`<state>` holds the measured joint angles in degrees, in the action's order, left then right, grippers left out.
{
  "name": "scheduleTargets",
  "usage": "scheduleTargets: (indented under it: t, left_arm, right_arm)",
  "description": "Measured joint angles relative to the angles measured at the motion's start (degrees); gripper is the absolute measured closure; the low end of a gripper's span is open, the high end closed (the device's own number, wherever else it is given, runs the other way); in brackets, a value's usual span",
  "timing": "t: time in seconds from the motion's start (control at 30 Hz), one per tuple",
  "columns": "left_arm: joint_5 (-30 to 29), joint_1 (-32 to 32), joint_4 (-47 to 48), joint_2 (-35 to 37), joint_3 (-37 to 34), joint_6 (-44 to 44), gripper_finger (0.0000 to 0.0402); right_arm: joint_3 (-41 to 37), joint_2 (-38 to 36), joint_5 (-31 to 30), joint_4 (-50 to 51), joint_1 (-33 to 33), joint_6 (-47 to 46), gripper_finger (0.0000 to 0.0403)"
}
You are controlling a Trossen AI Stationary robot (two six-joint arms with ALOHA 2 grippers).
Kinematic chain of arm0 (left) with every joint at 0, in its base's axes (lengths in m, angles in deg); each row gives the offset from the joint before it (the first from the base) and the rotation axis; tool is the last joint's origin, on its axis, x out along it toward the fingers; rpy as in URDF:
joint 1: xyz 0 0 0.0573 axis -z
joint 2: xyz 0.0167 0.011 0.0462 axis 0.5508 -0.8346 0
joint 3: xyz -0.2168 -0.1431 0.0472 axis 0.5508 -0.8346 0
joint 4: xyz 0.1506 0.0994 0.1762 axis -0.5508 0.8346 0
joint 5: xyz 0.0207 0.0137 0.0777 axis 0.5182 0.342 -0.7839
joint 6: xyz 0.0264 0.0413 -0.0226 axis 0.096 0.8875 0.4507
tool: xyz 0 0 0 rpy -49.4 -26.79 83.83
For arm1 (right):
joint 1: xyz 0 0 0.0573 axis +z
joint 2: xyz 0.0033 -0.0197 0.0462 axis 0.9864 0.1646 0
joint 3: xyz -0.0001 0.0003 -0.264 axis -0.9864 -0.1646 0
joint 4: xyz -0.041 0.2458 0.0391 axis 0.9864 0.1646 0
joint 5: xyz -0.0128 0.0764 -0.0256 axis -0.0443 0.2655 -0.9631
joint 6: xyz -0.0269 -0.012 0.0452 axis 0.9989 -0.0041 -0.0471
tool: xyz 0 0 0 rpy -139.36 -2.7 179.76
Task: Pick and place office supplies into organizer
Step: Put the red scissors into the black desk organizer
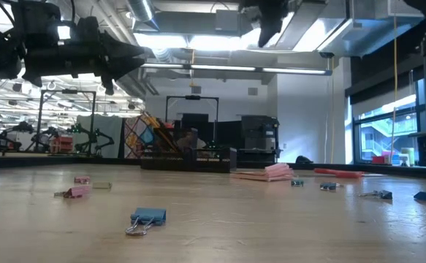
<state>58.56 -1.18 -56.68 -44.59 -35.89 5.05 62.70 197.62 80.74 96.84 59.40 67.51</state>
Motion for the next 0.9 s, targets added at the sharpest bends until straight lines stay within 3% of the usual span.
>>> scheduleTargets:
  t: [0.2, 0.5, 0.9]
  left_arm:
    - [0.04, -0.01, 0.09, 0.00, 0.00, -0.15, 0.0217]
    - [0.01, -0.01, 0.07, 0.00, 0.00, -0.15, 0.0217]
    - [-0.98, 0.01, 0.07, 0.00, 0.02, -0.15, 0.0217]
  right_arm:
    - [-19.42, -7.96, -0.34, -4.06, 1.34, -0.28, 0.0315]
    - [-54.70, -21.05, -0.76, -25.96, 4.31, 8.39, 0.0315]
    - [-78.19, -22.43, -2.59, -35.66, 4.11, 7.61, 0.0315]
